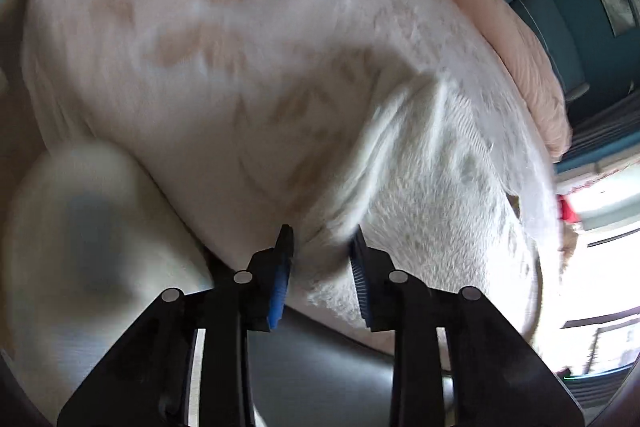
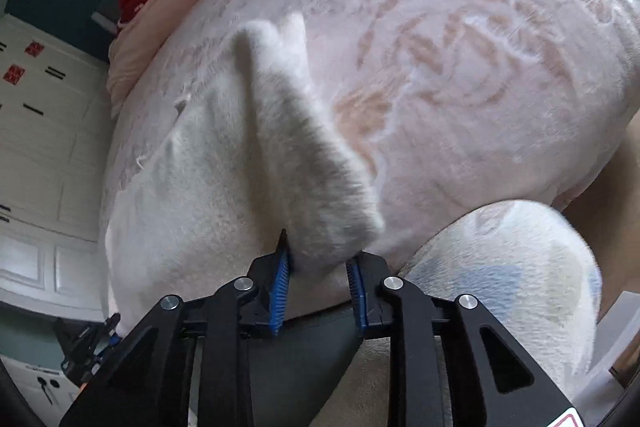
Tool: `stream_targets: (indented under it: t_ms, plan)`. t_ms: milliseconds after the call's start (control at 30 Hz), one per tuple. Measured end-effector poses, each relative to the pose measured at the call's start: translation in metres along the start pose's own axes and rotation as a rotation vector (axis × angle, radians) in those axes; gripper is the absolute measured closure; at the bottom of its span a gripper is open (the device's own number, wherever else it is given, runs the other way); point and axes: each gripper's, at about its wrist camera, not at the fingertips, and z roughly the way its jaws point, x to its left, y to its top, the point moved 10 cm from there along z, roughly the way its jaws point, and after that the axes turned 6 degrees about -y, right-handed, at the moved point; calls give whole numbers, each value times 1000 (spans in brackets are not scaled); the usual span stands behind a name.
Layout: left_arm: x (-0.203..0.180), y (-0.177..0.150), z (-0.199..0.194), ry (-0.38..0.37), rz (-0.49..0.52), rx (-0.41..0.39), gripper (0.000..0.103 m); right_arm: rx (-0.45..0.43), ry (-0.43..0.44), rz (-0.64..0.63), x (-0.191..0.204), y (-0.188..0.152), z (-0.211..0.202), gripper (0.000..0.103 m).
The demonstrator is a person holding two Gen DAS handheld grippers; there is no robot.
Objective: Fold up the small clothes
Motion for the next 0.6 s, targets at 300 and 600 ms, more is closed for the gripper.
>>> stream_targets:
  t_ms: [300,600]
  plan:
    - [-138,52,2,-73,323,-114,67,-144,8,-424,142,37,-13,95]
    - [-134,16,110,90,454,15,63,81,15,-539,211,18,108,103]
